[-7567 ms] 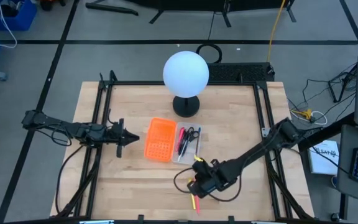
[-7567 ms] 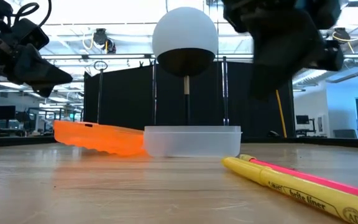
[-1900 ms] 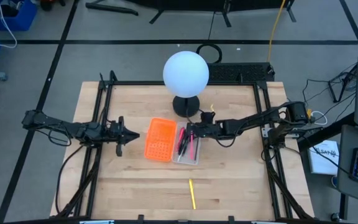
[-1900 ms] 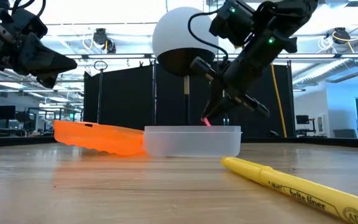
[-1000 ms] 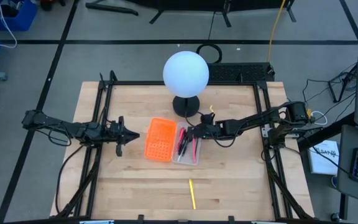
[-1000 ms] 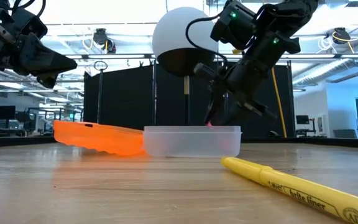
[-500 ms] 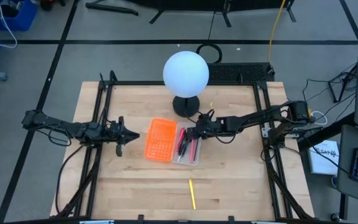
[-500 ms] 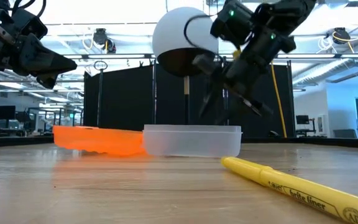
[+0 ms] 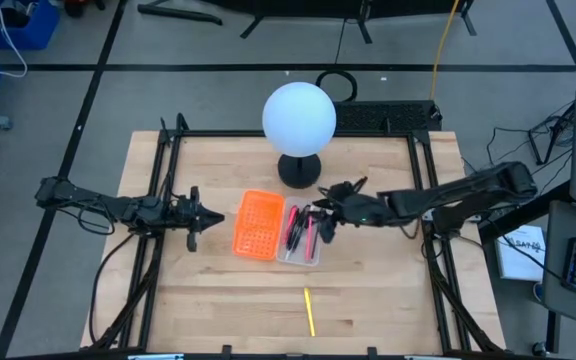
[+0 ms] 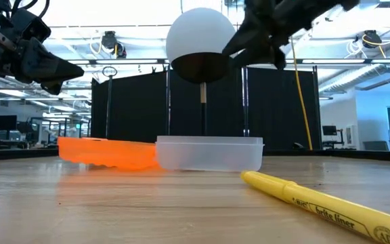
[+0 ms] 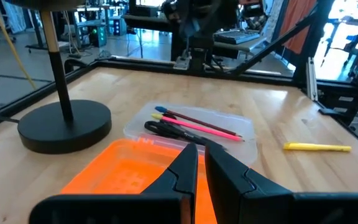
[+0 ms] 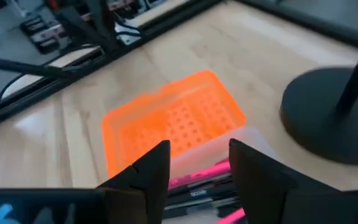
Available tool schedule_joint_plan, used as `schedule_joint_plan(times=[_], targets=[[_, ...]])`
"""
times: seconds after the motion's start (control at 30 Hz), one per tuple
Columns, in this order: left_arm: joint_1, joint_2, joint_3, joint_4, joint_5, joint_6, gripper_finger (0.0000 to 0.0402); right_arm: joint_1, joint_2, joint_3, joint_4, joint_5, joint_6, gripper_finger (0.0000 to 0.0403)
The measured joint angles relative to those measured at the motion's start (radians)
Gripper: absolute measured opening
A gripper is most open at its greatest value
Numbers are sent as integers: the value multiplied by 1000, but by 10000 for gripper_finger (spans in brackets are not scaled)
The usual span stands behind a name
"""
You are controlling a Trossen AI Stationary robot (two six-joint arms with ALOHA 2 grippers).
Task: Pick & place school supplies into a supply box
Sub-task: Put the yellow pen into the supply box
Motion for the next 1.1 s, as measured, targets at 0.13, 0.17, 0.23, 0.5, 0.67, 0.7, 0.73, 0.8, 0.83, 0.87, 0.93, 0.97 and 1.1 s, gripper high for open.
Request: schedule_joint_plan(times=[0.13, 0.17, 0.23, 0.5, 0.67, 0.7, 0.73, 0.8, 0.83, 0.87, 0.93, 0.97, 1.1], targets=[[0, 1, 0, -48, 32, 4, 35, 66, -59, -114, 118, 39, -126, 118], [0, 6, 0, -68, 67, 11, 35, 75, -72, -159, 162, 48, -142, 105], [0, 9, 0, -128, 139, 26, 35, 66, -99, -246, 275, 27, -162, 74], [0, 41, 0, -76, 162, 69, 35, 10, -150, -459, 502, -75, -204, 12], [0, 73, 0, -62, 256, 117, 35, 3, -187, -526, 576, -195, -273, 2], [0, 80, 0, -48, 255, 104, 35, 3, -216, -544, 605, -222, -286, 2], [0, 85, 0, -42, 252, 86, 35, 3, -254, -563, 627, -241, -295, 3], [0, 88, 0, -41, 221, 52, 35, 4, -332, -608, 663, -244, -308, 2], [0, 89, 0, -43, 197, 34, 35, 7, -370, -638, 683, -237, -312, 1], [0, 92, 0, -45, 166, 16, 35, 10, -402, -667, 705, -223, -314, 1], [0, 94, 0, -77, 90, -22, 35, 19, -457, -725, 748, -195, -316, 1], [0, 94, 0, -102, 43, -46, 35, 24, -480, -753, 772, -188, -323, 1], [0, 111, 2, -128, -86, -78, 35, 54, -540, -856, 938, -186, -375, 0]])
